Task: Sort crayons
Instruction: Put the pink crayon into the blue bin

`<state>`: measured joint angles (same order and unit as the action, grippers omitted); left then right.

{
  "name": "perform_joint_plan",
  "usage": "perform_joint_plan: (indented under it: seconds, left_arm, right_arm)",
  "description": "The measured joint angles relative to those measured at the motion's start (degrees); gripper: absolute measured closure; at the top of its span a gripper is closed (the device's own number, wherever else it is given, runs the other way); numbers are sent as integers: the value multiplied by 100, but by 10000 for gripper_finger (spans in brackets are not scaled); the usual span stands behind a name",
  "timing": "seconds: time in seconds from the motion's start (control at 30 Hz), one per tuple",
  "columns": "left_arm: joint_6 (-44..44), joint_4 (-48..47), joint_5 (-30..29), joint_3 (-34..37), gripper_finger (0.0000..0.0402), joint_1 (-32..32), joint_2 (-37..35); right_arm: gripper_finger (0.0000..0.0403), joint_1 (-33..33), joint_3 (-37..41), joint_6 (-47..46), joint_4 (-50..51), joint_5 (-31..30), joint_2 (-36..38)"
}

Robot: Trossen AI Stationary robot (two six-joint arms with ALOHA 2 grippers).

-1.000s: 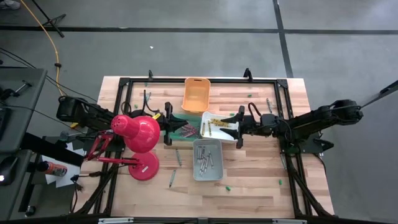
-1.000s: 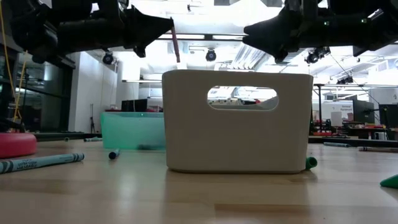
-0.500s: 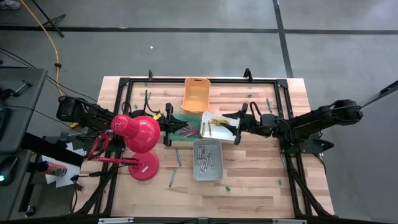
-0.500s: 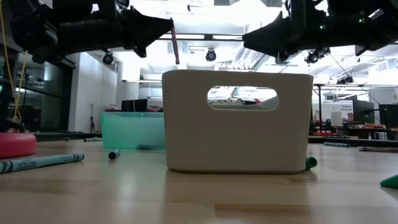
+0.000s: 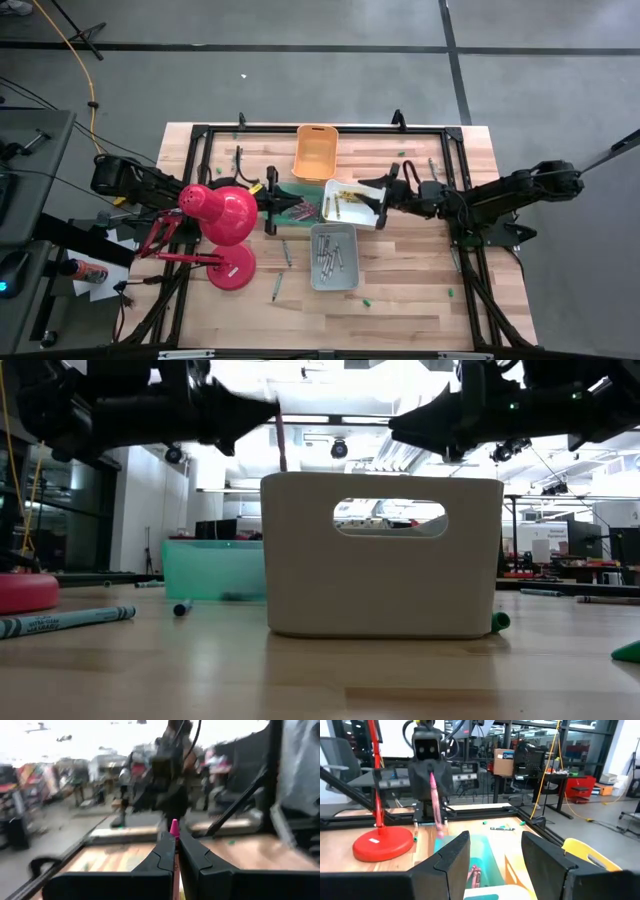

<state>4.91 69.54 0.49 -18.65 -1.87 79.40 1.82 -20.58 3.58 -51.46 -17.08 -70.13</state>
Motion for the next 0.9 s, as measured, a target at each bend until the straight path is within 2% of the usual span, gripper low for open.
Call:
perform_joint_plan:
  seconds: [0.1, 0.2, 0.37, 0.47, 0.6, 0.73, 0.9]
  left_arm:
    - [202, -736, -756, -66, 401, 4, 0]
    - [236, -2053, -1429, -435, 401, -4, 0]
    - [65, -5396, -1931, -1588, 401, 3, 30]
    - [-308, -6885, -2104, -2121, 401, 3, 95]
    - [-614, -7534, -2221, -2299, 401, 67, 142]
    - [-690, -7689, -2250, -2299, 401, 156, 144]
    - [-726, -7687, -2581, -2299, 397, 258, 144]
  right_arm:
    - [229, -48, 0, -114, 2, 2, 0]
    - [229, -71, 0, -119, 33, 2, 0]
    - [229, -71, 0, -119, 88, 2, 0]
    - [229, -71, 0, -120, 114, 2, 0]
    - [229, -71, 0, -137, 130, 3, 0]
    - [229, -71, 0, -220, 151, 4, 0]
    - [229, -71, 0, -217, 151, 4, 0]
